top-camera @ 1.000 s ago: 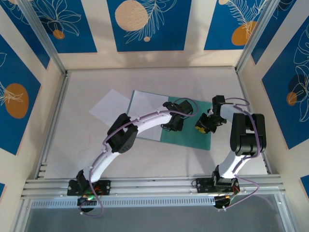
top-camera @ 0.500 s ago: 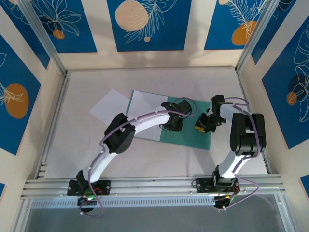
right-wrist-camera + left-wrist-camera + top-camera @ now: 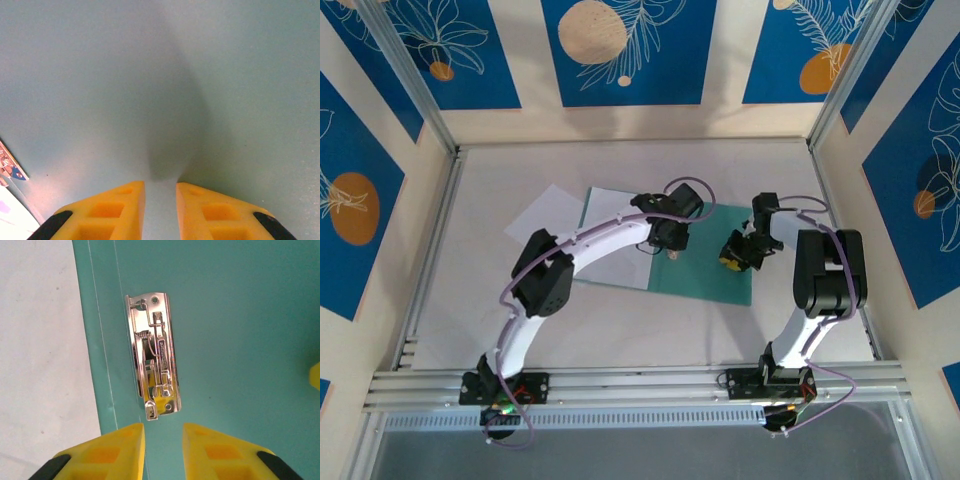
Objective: Put the files into the folder
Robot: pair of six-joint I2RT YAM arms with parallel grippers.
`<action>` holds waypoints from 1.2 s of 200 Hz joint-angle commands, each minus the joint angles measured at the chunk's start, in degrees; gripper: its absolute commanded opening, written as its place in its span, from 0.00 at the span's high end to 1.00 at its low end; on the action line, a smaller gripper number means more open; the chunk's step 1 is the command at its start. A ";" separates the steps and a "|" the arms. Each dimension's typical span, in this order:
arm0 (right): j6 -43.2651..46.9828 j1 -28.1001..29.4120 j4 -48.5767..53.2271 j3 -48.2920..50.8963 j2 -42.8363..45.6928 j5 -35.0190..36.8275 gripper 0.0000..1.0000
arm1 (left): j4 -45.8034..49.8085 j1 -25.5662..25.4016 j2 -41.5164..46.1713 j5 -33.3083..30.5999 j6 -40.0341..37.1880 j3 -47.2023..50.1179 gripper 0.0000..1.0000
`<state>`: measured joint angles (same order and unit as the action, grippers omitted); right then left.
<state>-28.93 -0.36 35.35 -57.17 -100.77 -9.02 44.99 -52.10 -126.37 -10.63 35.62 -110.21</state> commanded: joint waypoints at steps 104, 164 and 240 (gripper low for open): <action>1.02 1.66 -0.11 -0.84 -2.20 0.43 0.74 | 3.08 -2.40 -6.65 -7.58 1.64 -1.22 0.73; 1.02 1.68 -0.14 -0.84 -2.16 0.29 0.74 | 3.09 -2.48 -7.12 -7.43 2.18 -0.33 0.77; 1.07 1.72 -0.19 -1.02 -2.25 0.05 0.74 | 3.66 -2.47 -7.45 -7.56 2.49 -0.09 0.75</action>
<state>-28.71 0.93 35.20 -58.04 -101.49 -9.21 46.35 -54.04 -132.51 -17.06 37.21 -110.30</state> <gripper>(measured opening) 0.261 0.247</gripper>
